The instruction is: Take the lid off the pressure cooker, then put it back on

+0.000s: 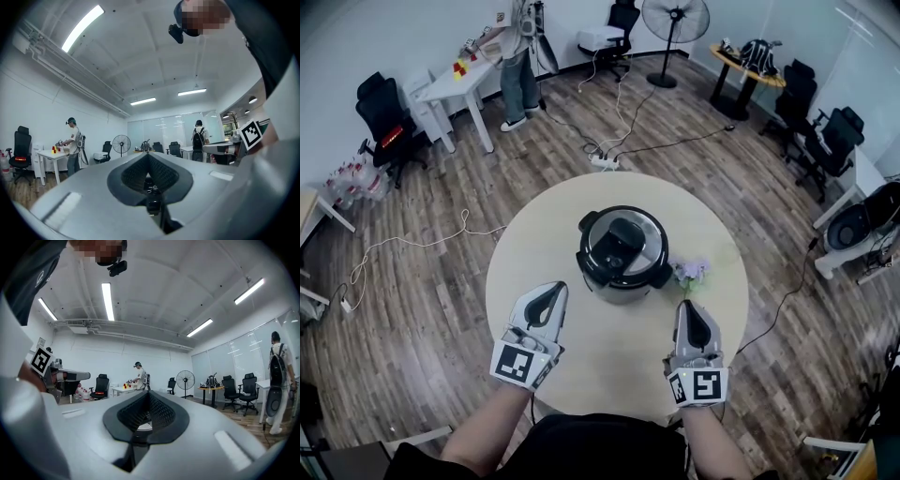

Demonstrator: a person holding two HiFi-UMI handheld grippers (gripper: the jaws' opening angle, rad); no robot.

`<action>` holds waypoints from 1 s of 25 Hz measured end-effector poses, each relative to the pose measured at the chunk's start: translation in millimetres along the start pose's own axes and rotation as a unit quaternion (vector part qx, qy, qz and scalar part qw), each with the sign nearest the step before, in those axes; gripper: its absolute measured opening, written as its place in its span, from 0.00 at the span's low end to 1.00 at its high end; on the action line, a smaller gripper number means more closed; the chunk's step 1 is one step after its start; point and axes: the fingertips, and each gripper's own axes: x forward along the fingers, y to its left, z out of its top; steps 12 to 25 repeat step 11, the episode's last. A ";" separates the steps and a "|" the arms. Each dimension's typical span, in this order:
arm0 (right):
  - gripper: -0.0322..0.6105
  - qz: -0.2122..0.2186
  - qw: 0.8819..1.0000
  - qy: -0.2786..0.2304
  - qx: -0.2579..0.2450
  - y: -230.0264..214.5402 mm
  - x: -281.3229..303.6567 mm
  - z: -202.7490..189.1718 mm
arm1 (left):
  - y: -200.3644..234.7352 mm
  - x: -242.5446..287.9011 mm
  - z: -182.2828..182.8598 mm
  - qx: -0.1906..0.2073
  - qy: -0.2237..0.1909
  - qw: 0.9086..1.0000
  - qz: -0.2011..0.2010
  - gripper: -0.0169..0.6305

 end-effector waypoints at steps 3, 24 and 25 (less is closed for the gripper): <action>0.06 0.000 1.000 0.000 0.000 2.0 2.0 2.0 | 0.8 -1.4 1.8 0.000 0.000 1.000 0.001 0.03; 0.06 0.007 1.000 0.003 -0.002 6.6 0.1 0.1 | -0.9 -2.9 1.4 0.001 0.001 1.000 0.002 0.03; 0.06 0.007 1.000 0.003 -0.002 6.6 0.1 0.1 | -0.9 -2.9 1.4 0.001 0.001 1.000 0.002 0.03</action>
